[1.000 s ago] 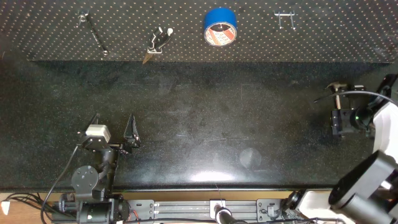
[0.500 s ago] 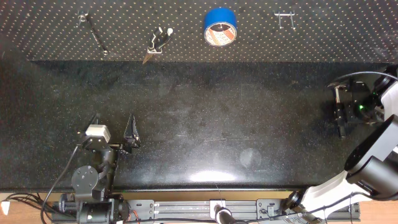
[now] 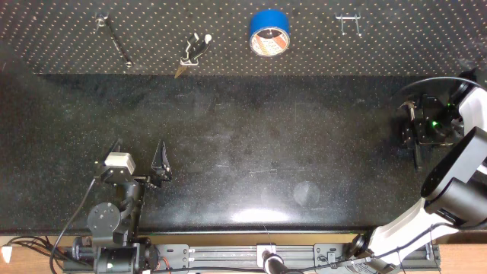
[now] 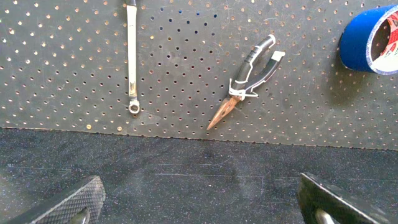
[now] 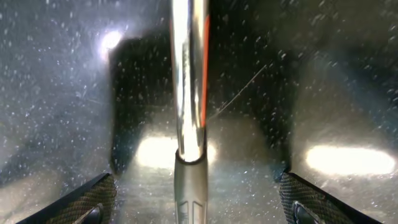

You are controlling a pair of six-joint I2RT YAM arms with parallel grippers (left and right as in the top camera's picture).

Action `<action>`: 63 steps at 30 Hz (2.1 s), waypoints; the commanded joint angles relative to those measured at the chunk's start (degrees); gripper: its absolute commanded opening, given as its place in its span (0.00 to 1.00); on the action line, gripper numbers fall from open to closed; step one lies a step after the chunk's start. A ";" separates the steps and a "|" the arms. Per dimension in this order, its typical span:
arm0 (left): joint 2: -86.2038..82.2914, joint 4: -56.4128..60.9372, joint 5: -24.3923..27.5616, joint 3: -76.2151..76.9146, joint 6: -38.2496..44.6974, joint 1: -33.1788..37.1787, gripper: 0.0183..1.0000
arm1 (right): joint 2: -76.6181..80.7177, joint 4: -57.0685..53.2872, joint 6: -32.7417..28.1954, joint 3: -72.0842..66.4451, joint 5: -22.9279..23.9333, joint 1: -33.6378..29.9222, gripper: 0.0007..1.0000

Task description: Place Tools Onto Pegboard

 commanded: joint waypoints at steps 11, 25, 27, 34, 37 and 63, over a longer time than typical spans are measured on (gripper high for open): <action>-0.46 -0.24 0.63 -0.13 0.72 0.24 1.00 | 2.86 -1.38 0.66 -0.17 -0.33 0.09 0.24; -0.46 -0.24 0.63 -0.13 0.72 0.24 1.00 | 0.26 3.39 2.84 -0.52 -3.52 1.22 0.08; -0.46 -0.24 0.66 -0.13 0.72 0.24 1.00 | -5.57 7.08 2.84 -0.83 -14.53 1.36 0.07; -0.46 -0.24 0.63 -0.13 0.72 0.24 1.00 | -31.30 12.11 9.60 -19.17 -17.84 1.36 0.07; -0.46 -0.24 0.63 -0.13 0.72 0.24 1.00 | -49.24 27.71 18.32 -31.95 -26.80 2.10 0.08; -0.46 -0.24 0.63 -0.13 0.72 0.24 1.00 | -33.68 75.91 42.47 -31.34 -23.91 30.40 0.07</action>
